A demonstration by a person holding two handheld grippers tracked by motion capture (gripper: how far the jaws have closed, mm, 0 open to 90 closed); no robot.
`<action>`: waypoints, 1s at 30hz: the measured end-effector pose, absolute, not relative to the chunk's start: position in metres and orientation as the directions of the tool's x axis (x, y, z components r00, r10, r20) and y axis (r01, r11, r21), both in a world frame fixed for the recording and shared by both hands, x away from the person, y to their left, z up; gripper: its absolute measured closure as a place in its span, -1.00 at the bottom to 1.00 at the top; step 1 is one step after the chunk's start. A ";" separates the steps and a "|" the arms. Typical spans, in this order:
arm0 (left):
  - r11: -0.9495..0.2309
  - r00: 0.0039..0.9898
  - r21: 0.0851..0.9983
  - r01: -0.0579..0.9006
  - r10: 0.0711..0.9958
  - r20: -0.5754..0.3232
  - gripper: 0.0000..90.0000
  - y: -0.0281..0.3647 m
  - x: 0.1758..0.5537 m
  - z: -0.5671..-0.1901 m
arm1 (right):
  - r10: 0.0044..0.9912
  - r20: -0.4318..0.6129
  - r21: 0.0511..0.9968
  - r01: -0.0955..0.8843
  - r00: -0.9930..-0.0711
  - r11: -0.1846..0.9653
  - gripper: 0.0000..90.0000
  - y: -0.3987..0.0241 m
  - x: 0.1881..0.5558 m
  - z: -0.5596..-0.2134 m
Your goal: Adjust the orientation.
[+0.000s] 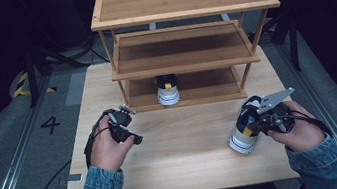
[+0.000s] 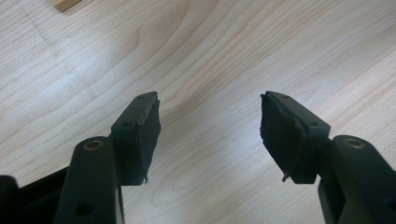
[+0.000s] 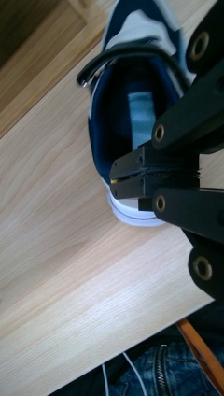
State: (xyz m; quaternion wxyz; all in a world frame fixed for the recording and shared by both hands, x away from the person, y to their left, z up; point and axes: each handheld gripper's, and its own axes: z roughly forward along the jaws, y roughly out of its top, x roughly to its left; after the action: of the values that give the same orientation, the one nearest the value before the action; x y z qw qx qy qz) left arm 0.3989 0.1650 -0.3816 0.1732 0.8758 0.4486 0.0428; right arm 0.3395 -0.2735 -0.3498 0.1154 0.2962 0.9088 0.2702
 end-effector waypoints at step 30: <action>-0.586 0.640 0.330 0.740 0.765 -0.076 -0.17 0.142 0.415 -0.384 | 0.640 0.009 0.429 0.581 -0.768 0.691 0.37 -0.298 0.341 -0.386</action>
State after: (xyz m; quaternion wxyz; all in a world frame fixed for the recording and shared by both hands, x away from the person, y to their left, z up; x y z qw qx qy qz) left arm 0.4150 0.1415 -0.3840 0.1677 0.8899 0.4227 0.0370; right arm 0.3412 -0.2978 -0.3858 0.0705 0.3330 0.9169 0.2083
